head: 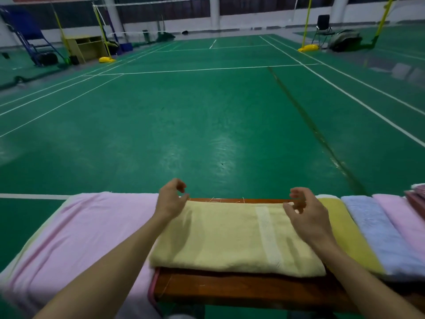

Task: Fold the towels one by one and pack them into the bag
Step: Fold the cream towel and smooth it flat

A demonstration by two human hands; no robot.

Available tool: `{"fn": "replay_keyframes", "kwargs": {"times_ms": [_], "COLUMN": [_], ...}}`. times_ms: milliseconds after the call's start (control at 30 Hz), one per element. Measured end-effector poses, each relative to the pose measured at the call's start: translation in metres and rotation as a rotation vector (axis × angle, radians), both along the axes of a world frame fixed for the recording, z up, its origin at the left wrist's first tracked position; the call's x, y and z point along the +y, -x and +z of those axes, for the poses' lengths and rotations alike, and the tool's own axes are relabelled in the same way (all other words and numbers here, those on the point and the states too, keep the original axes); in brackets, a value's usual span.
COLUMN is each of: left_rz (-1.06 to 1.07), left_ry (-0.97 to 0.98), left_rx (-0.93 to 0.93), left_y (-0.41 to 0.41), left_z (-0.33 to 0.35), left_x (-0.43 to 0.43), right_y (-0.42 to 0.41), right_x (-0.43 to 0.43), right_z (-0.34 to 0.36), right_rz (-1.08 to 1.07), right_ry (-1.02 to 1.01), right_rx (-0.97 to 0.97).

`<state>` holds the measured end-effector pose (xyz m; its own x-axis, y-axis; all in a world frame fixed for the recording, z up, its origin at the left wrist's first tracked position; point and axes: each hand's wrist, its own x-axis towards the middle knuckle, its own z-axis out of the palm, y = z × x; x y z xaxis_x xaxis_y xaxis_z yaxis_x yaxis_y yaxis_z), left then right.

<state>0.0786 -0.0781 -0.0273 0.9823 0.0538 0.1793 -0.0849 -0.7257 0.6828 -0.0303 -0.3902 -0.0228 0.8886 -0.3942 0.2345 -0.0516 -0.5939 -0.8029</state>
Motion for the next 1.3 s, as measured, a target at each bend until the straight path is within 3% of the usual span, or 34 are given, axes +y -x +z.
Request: {"fn": "replay_keyframes", "kwargs": {"times_ms": [133, 333, 567, 700, 1033, 1300], "left_rz": [-0.228, -0.478, -0.587, -0.663, -0.628, -0.657], "left_ry": [0.288, 0.465, 0.412, 0.281, 0.150, 0.084], "left_rx": [0.175, 0.387, 0.482, 0.510, 0.549, 0.464], "left_y": [0.013, 0.028, 0.028, 0.028, 0.023, 0.025], "left_z": [0.002, 0.002, -0.001, -0.003, -0.002, 0.000], "left_x": [-0.072, -0.162, -0.221, -0.237, -0.247, -0.240], "right_y": [0.024, 0.040, 0.051, 0.052, 0.054, 0.082], "right_x": [0.025, 0.032, 0.035, 0.033, 0.030, 0.024], "right_z": [-0.021, -0.041, -0.051, -0.052, -0.047, -0.028], "right_rz": [-0.048, -0.078, -0.029, 0.001, -0.006, -0.162], "right_ry": [-0.453, -0.617, -0.550, -0.554, -0.692, -0.836], "right_rx": [-0.007, -0.037, -0.044, -0.075, -0.165, -0.168]}}
